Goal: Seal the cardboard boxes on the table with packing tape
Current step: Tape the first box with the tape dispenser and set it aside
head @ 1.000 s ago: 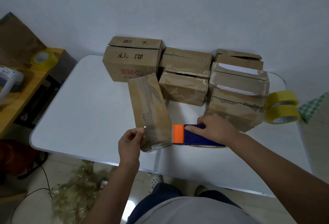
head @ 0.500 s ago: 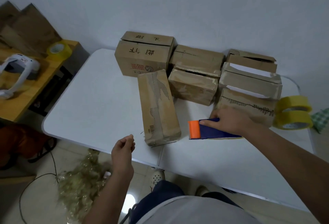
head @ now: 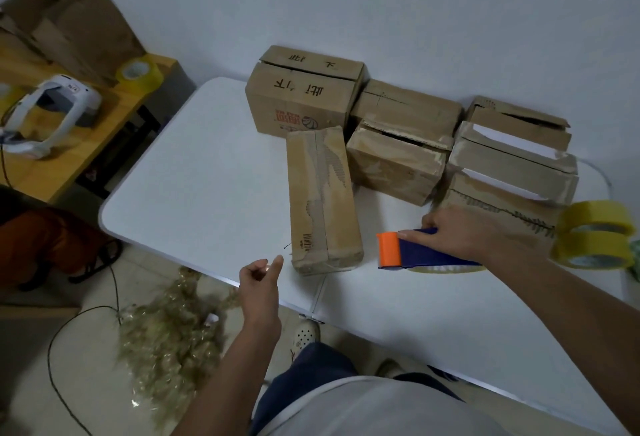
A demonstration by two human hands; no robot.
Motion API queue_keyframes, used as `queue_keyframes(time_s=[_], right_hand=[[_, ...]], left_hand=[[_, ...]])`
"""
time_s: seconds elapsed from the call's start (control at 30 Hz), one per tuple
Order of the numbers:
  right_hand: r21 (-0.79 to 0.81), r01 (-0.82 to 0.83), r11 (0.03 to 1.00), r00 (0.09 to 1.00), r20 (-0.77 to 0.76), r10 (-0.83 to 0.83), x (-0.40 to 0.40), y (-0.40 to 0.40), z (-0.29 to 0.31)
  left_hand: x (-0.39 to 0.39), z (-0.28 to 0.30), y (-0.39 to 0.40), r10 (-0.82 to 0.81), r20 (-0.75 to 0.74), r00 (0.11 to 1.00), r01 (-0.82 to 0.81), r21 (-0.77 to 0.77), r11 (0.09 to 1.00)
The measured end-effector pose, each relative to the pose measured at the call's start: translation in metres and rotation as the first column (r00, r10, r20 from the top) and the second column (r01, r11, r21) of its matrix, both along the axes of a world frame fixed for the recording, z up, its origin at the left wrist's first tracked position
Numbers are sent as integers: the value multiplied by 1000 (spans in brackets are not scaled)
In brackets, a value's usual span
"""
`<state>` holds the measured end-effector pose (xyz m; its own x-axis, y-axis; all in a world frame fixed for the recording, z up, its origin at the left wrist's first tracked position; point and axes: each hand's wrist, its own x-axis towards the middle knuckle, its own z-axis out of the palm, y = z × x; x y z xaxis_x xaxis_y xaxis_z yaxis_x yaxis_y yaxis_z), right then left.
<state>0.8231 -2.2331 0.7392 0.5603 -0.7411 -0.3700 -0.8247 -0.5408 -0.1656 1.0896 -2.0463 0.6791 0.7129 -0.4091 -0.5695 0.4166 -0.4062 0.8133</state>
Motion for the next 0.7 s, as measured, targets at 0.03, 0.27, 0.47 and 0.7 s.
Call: queue_keyframes(time_s=[0.03, 0.27, 0.47, 0.7], right_hand=[[7, 0, 1000, 1000, 1, 0, 1, -1, 0], [17, 10, 1000, 997, -83, -9, 9, -4, -3], [92, 110, 990, 994, -38, -107, 18, 10, -22], [110, 193, 975, 978, 53, -200, 44, 32, -31]], left_hand=[[-1, 0, -1, -10, 6, 1000, 10, 8, 1000], [-7, -2, -6, -131, 2, 991, 131, 29, 991], [7, -4, -5, -136, 45, 990, 135, 30, 990], [55, 1, -13, -230, 189, 955, 215, 97, 972]])
